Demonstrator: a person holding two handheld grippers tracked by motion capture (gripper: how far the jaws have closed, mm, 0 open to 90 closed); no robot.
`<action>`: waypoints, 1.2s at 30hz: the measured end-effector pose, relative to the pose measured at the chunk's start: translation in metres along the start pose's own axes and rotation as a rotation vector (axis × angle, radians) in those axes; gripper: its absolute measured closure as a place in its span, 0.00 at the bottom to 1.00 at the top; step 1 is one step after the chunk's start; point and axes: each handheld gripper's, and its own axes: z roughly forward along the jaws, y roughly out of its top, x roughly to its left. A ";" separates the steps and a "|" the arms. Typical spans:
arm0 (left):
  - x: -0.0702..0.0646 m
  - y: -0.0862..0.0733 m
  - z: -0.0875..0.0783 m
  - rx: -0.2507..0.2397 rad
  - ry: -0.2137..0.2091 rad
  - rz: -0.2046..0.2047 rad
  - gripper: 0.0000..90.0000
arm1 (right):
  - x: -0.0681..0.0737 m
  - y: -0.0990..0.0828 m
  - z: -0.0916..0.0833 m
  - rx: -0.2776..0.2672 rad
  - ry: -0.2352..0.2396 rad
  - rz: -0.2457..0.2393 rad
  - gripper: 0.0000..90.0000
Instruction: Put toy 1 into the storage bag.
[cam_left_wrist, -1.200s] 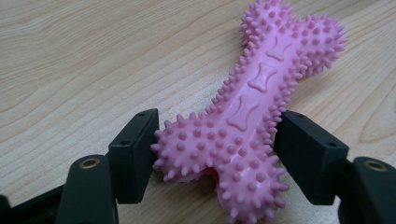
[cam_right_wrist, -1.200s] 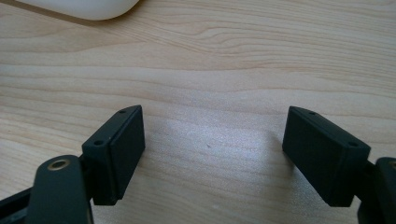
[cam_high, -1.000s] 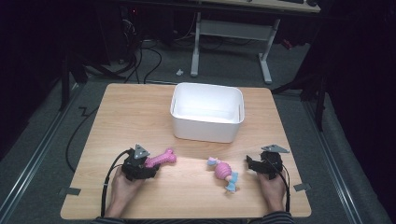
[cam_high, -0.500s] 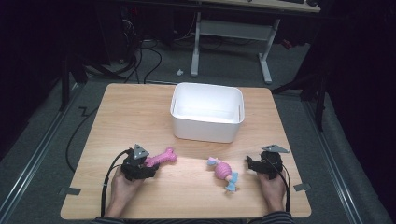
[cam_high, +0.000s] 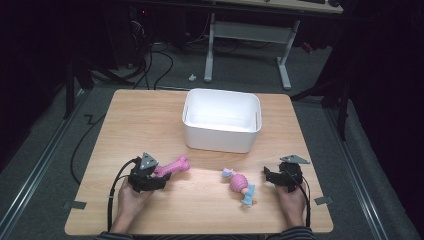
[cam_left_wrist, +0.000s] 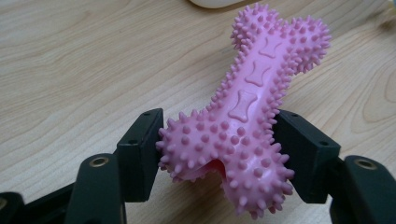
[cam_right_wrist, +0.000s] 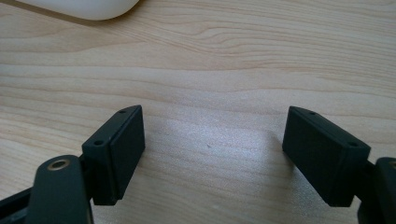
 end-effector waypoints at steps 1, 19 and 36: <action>0.000 0.001 -0.001 0.001 -0.008 0.000 0.40 | 0.000 0.000 0.000 0.000 0.000 0.000 0.23; -0.004 0.035 -0.019 -0.050 -0.090 0.014 0.40 | 0.000 0.000 0.000 0.000 -0.001 0.002 0.23; 0.002 0.074 -0.031 -0.050 -0.151 0.036 0.40 | 0.000 0.000 0.000 0.000 -0.001 0.000 0.23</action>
